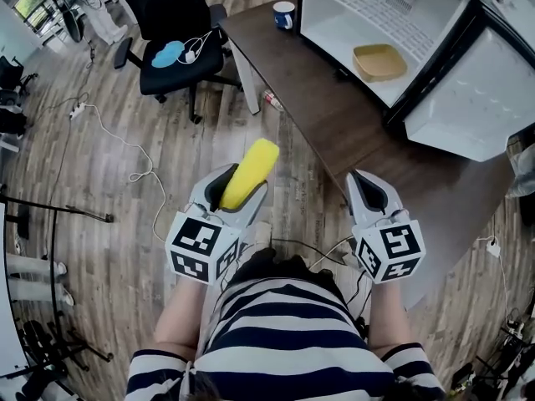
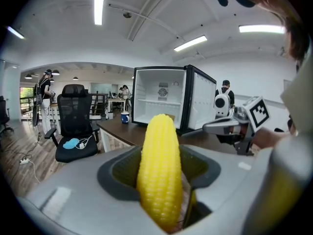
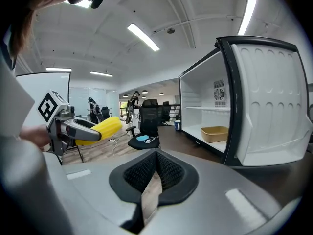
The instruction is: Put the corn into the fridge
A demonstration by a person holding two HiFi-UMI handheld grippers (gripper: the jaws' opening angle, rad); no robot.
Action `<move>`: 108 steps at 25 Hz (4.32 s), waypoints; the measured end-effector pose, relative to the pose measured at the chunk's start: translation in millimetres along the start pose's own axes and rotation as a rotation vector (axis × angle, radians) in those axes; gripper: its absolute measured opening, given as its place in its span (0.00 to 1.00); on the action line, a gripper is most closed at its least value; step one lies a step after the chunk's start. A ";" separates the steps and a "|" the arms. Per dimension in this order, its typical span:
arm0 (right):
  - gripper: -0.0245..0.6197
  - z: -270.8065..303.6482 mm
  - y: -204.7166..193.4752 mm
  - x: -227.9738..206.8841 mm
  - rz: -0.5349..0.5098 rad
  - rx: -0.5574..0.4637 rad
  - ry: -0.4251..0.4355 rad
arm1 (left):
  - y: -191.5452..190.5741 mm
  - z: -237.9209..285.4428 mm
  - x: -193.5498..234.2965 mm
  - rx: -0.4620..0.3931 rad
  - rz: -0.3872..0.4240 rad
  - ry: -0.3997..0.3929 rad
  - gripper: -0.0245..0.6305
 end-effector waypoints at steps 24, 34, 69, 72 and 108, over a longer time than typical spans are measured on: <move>0.04 145.3 22.2 33.5 -0.018 0.046 -0.074 | 31.3 70.7 139.8 0.057 0.083 -0.176 0.04; 0.04 186.0 21.6 -16.4 -0.049 0.051 -0.093 | 39.4 137.9 146.1 0.071 0.068 -0.201 0.04; 0.04 252.1 70.6 -164.1 -0.070 -0.052 -0.405 | 171.7 392.2 116.5 -0.050 0.311 -0.580 0.04; 0.04 256.8 75.7 -171.9 -0.067 -0.066 -0.478 | 180.6 409.5 118.4 -0.059 0.337 -0.626 0.04; 0.04 248.7 41.5 -193.9 0.020 0.010 -0.764 | 233.8 546.3 47.6 -0.029 0.612 -0.921 0.04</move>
Point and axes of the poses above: the fingertips, and each gripper's own axes: z forward along the fingers, x to its left, y out of its top, the point moved 9 cm from there along -z, backward along the fingers, and after that the axes turned 12 degrees about -x, right-handed, at the moved point
